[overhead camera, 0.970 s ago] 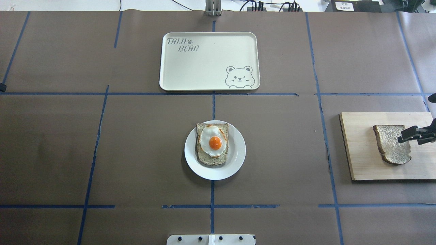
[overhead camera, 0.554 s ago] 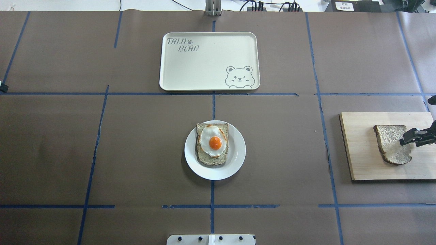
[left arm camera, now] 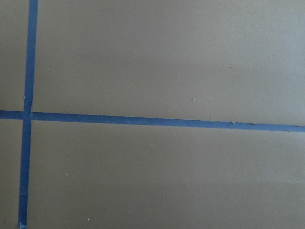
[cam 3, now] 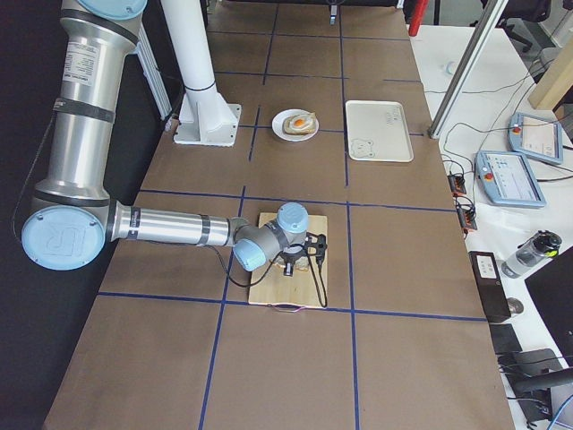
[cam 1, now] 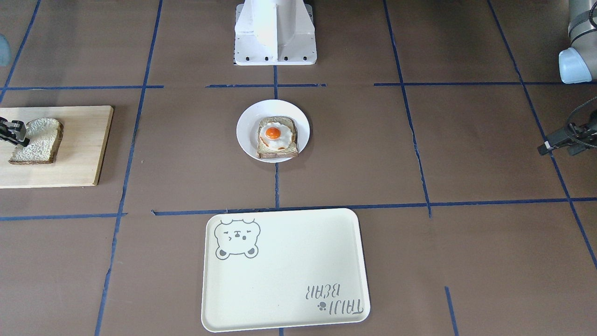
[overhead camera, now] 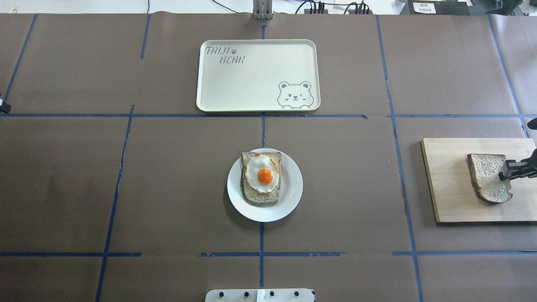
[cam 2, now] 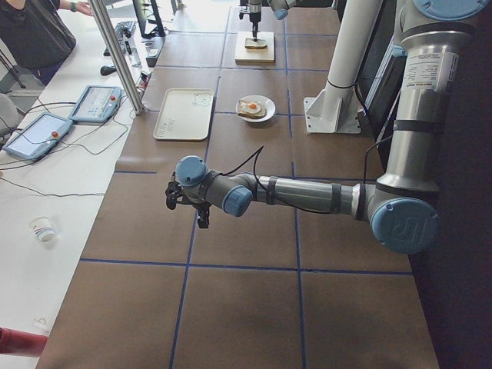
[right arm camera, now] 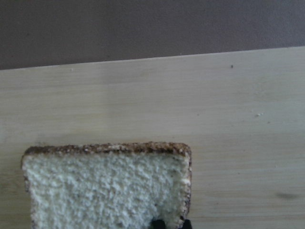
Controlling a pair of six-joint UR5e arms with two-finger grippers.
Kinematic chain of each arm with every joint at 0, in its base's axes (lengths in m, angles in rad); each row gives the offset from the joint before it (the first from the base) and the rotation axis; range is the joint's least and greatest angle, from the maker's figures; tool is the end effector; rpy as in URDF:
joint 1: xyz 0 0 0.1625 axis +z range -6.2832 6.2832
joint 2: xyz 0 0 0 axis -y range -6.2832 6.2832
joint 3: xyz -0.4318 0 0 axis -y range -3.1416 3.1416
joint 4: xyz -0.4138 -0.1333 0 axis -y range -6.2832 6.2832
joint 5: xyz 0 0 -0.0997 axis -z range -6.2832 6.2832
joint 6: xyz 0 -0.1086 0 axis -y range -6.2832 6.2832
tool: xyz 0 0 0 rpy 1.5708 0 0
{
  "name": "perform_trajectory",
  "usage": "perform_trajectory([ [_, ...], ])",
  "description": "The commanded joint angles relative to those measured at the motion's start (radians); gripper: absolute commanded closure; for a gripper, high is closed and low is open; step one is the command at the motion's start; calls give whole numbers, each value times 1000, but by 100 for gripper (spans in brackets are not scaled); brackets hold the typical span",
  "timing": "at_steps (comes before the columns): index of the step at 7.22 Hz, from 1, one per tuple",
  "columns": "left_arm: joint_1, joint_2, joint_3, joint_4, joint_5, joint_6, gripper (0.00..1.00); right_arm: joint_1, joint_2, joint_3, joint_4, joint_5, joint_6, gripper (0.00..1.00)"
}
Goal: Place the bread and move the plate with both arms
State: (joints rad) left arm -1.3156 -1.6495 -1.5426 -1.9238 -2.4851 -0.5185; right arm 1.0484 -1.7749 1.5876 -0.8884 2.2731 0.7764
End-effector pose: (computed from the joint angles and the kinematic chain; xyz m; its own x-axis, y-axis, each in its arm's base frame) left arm 0.0969 -0.5586 0.5939 0.5598 -0.0458 -0.8274 0.0521 0.9984 -0.0200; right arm -0.1679 -0.4182 0.6880 0.6704 0.0728 0.7384 -0.0430 0.9973 -0.0593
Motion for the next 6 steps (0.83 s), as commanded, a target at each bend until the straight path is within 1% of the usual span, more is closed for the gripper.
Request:
perform_trajectory([
  [1,1,-7,4,0,0,-1,0,2,2,5,2,0,0,100],
  [4,2,-7,2,0,0,-1,0,4,-3,63,2,2,10,100],
  [5,2,-7,2,0,0,-1,0,4,-6,96,3,9,12,100],
  [6,2,-7,-2,0,0,-17,0,5,-26,161,2,17,14,100],
])
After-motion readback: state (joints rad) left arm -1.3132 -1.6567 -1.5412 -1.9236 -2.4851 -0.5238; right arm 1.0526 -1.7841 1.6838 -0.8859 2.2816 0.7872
